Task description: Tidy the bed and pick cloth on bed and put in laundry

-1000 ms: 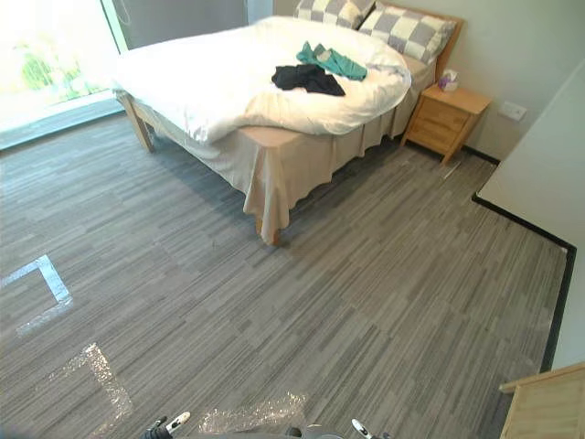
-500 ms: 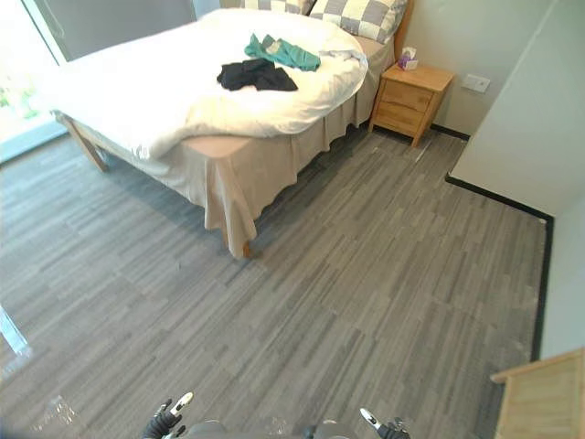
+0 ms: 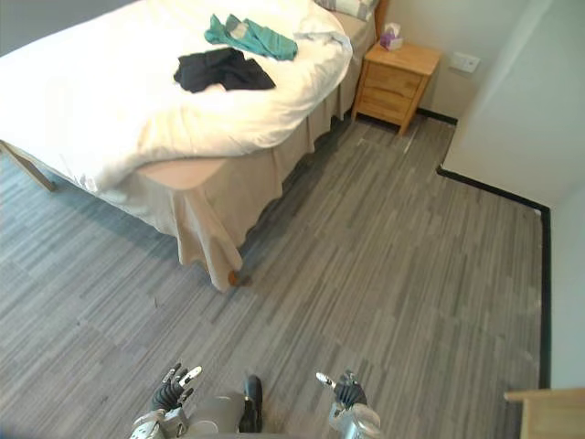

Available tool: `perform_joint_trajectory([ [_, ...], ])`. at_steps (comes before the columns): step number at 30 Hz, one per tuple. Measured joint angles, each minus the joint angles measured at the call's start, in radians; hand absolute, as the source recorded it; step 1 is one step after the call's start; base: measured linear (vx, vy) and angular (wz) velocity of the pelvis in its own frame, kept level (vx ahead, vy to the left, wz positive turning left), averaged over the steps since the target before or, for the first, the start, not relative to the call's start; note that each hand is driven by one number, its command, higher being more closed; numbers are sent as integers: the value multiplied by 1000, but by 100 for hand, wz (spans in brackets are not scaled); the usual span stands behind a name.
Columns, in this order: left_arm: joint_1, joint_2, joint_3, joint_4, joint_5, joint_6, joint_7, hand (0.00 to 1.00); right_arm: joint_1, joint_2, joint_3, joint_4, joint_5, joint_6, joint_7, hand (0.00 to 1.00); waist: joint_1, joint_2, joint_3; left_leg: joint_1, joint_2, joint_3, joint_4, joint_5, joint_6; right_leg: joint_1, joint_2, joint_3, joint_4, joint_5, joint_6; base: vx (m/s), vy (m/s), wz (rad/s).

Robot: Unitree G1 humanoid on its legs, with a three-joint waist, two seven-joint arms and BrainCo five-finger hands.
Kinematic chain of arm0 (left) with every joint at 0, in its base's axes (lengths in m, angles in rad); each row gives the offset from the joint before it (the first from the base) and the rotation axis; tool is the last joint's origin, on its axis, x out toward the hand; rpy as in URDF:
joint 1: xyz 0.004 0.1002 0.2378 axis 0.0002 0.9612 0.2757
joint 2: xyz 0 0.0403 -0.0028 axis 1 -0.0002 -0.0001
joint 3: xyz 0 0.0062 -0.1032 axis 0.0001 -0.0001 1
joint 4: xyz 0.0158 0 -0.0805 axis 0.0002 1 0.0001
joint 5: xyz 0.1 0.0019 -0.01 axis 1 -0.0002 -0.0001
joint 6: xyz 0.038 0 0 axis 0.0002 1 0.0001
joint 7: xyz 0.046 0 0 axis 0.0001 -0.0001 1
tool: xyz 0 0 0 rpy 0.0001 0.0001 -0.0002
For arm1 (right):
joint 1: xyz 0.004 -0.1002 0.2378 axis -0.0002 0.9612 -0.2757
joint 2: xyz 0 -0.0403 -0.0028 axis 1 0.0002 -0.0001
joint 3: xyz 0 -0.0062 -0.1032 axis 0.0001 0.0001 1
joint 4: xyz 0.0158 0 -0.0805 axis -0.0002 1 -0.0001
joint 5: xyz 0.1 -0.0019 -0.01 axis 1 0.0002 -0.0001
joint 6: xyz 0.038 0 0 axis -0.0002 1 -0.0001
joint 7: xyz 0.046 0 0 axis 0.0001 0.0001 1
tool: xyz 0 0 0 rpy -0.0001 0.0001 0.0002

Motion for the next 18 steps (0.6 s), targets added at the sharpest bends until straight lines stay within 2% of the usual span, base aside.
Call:
perform_joint_trajectory([
  [1,1,6,-17,4,6,6,6,0,-3,-2,-6,0,1,12,-17,0,-8,0,0,37,-7,7,2,-32,7,-66,-14,2,185,21,39,272,114,-22],
  [2,0,11,-25,7,9,7,12,0,-9,-5,-10,5,1,13,-24,0,-11,-1,1,60,-9,13,-4,-47,8,-112,-26,3,292,54,88,266,110,-30],
  [3,-7,17,-35,11,23,7,22,0,-20,-14,-25,18,3,13,-34,0,-10,-2,13,120,-10,19,-15,-81,11,-206,-46,-1,508,107,113,340,126,-34],
  [5,-12,20,-41,37,41,18,24,0,-19,-45,-41,24,3,11,-38,0,-24,11,15,236,-6,19,-59,-114,1,-334,-68,-70,738,38,45,397,110,-24],
  [6,-16,20,-44,45,41,21,24,0,-16,-53,-41,24,3,10,-37,0,-31,8,16,269,-4,19,-75,-119,-2,-361,-68,-93,763,17,34,349,40,9],
  [7,-26,23,-56,53,42,27,25,0,-11,-57,-42,15,6,10,-36,0,-40,5,19,324,9,20,-101,-127,-10,-406,-64,-146,754,-38,27,415,-43,20],
  [8,-34,27,-74,53,42,39,26,0,13,-62,-46,9,15,5,-31,0,-44,5,18,371,33,16,-121,-141,-24,-464,-59,-229,658,-69,16,414,-73,21],
  [10,-41,27,-74,54,42,50,28,0,15,-61,-59,7,37,1,-28,0,-48,5,18,388,51,10,-134,-149,-37,-501,-54,-287,535,-71,13,393,-136,20],
  [11,-52,23,-70,54,41,67,37,0,12,-58,-79,2,61,-3,-27,0,-63,13,23,407,76,-12,-146,-156,-52,-532,-30,-322,335,-54,2,439,-198,39],
  [12,-55,18,-68,55,42,69,37,0,12,-58,-82,-3,64,-4,-27,0,-69,19,26,417,88,-25,-145,-162,-62,-531,-16,-322,249,-32,-1,543,-274,62],
  [14,-59,-1,-40,53,44,70,37,0,28,-54,-77,-15,68,-29,-13,0,-74,25,31,451,121,-55,-139,-188,-107,-513,29,-268,-28,113,-9,501,-287,54],
  [15,-58,-5,-23,52,44,69,37,0,35,-50,-67,-15,67,-34,-10,0,-74,19,28,460,123,-62,-136,-200,-126,-503,31,-248,-70,147,-9,543,-333,43],
  [16,-60,-23,14,58,45,69,40,0,38,-52,-59,-24,70,-50,-2,0,-74,26,40,504,144,-67,-133,-225,-165,-484,41,-251,-49,240,-70,426,-258,21],
  [17,-62,-40,25,65,45,70,43,0,30,-74,-53,-26,69,-58,0,0,-69,61,42,515,175,-62,-126,-221,-173,-487,63,-266,-1,225,-80,517,-323,22],
  [18,-62,-76,30,60,46,65,42,0,16,-85,-30,-30,63,-68,1,0,-70,75,45,518,202,-58,-106,-178,-200,-503,67,-280,87,128,-97,377,-248,9],
])
